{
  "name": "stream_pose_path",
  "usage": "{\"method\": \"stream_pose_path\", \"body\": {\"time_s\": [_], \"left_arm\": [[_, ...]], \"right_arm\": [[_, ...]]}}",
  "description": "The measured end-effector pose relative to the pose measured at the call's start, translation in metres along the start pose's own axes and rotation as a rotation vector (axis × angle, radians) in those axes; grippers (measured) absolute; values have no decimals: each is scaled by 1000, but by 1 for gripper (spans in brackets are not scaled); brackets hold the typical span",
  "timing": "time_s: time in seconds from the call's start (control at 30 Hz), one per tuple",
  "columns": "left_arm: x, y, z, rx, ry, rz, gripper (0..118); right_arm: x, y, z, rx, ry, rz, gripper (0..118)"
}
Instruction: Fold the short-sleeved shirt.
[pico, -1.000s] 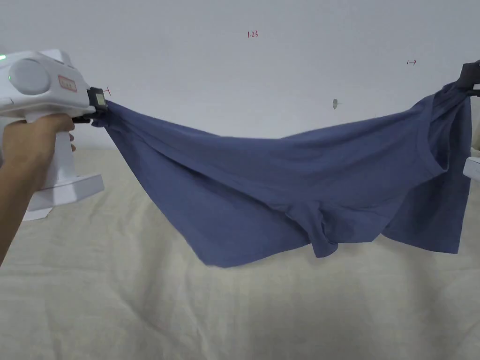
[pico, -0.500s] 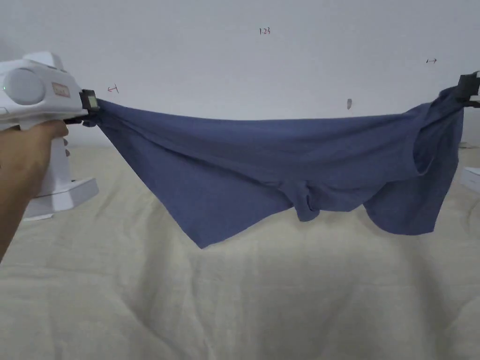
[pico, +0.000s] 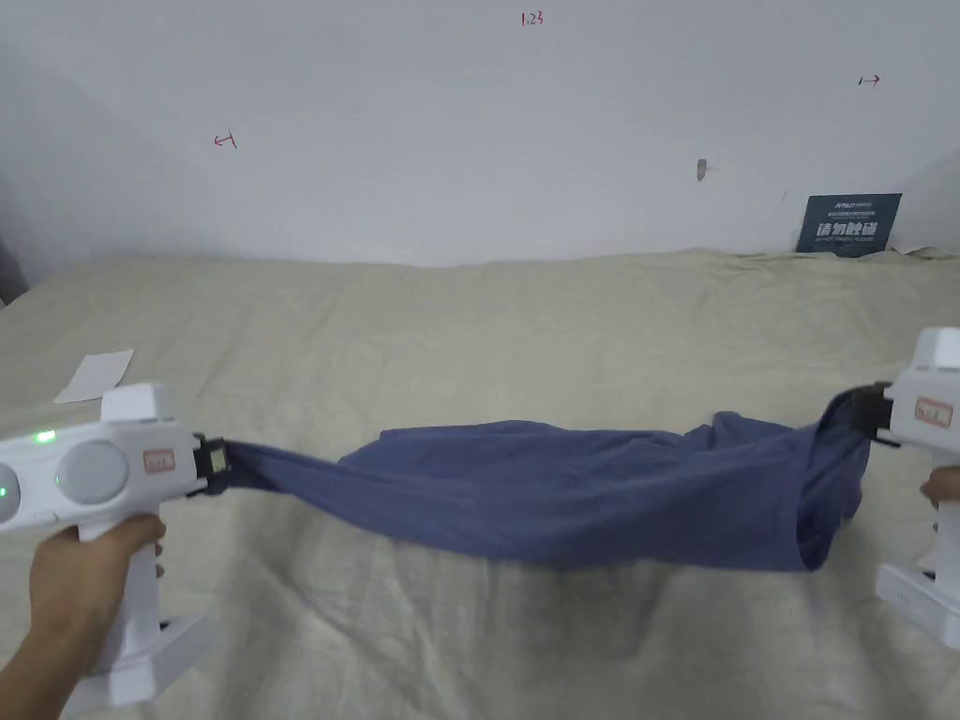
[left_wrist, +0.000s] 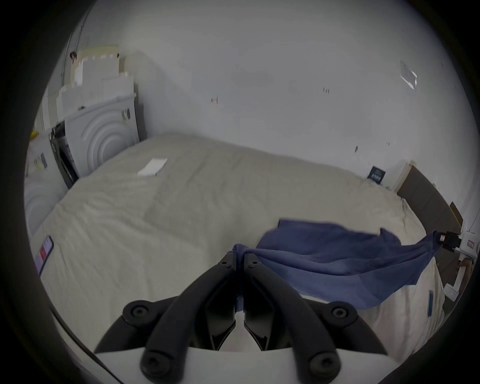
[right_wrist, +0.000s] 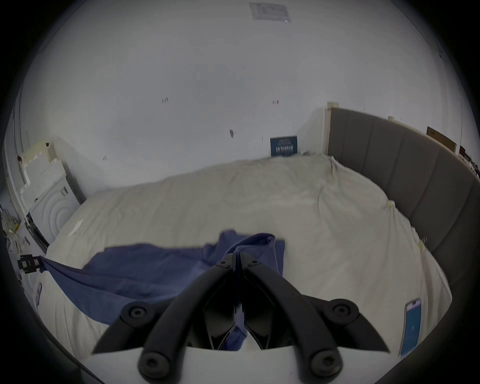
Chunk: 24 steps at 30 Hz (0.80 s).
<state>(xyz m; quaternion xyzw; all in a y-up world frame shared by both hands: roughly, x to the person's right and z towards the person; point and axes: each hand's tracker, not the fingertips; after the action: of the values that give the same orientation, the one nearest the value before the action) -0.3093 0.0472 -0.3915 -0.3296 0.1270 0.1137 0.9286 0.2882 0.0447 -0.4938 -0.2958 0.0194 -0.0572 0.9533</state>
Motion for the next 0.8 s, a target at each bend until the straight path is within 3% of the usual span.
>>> {"method": "stream_pose_path", "body": {"time_s": [0.37, 0.8], "left_arm": [[-30, -125, 19, -185, 16, -4, 1], [-63, -192, 99, -231, 8, -15, 1]], "right_arm": [[32, -116, 57, -129, 6, -38, 1], [50, -175, 142, -166, 27, -40, 1]]}}
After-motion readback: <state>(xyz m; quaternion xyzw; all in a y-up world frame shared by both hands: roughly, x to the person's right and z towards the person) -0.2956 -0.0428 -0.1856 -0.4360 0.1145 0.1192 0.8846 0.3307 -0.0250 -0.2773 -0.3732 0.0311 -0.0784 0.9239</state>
